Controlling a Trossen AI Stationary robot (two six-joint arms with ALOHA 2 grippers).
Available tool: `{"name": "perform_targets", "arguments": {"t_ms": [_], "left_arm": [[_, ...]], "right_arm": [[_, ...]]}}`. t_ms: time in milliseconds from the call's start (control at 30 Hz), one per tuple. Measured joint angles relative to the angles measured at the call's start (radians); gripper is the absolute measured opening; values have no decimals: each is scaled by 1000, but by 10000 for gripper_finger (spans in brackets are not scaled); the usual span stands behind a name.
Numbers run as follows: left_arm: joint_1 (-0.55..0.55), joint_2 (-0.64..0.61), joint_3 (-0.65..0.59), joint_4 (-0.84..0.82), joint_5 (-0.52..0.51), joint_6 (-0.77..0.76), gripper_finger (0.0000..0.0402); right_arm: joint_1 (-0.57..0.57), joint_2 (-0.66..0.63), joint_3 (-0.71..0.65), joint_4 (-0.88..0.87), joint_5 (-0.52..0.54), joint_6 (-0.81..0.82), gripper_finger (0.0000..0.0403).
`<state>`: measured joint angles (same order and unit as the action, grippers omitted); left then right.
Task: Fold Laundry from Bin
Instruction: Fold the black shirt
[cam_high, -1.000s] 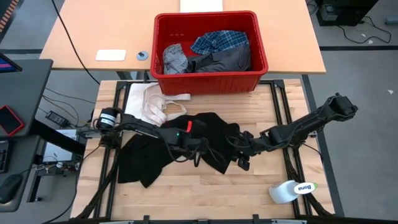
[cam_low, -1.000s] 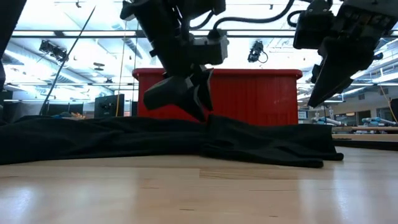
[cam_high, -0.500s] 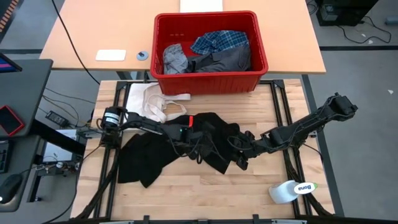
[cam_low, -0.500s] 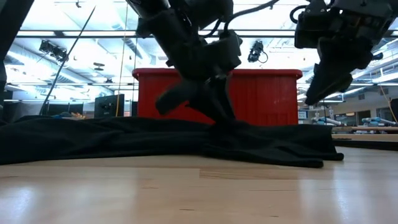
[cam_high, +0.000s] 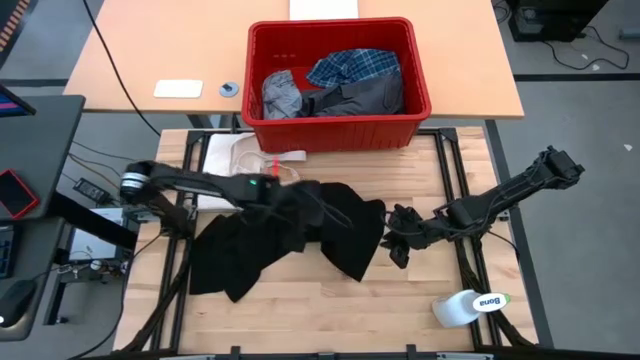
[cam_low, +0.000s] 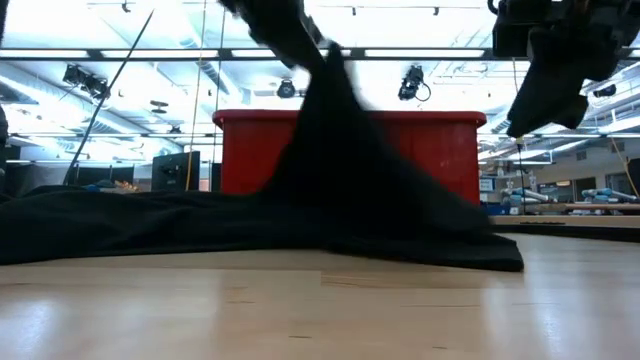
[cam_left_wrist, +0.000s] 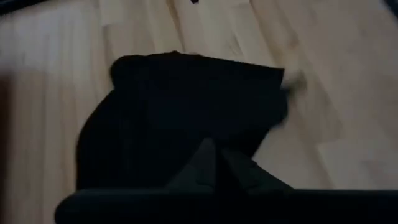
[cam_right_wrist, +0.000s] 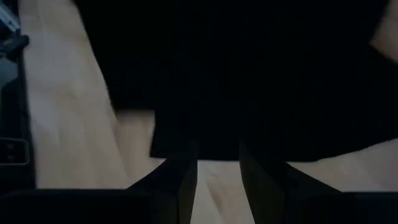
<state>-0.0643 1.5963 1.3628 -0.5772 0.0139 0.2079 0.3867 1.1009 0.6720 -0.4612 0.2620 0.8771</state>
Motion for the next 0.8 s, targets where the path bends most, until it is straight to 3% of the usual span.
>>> {"name": "perform_targets", "arguments": {"t_ms": [200, 367, 500, 667, 800], "left_arm": [[40, -126, 0, -3, -78, -189, 3], [52, -130, 0, -36, -94, -230, 6], [52, -123, -2, 49, -91, -317, 7], [75, -124, -2, 264, -138, -431, 8], [110, -99, -8, 279, -247, -515, 8]], "right_arm": [[-46, 58, -32, 31, -22, -89, 128], [-78, 133, -102, 292, -151, -158, 128], [-79, 183, -104, 401, -160, -172, 128], [-92, 169, -95, 394, -159, -163, 128], [-97, 108, -47, 303, -113, -166, 128]]}}
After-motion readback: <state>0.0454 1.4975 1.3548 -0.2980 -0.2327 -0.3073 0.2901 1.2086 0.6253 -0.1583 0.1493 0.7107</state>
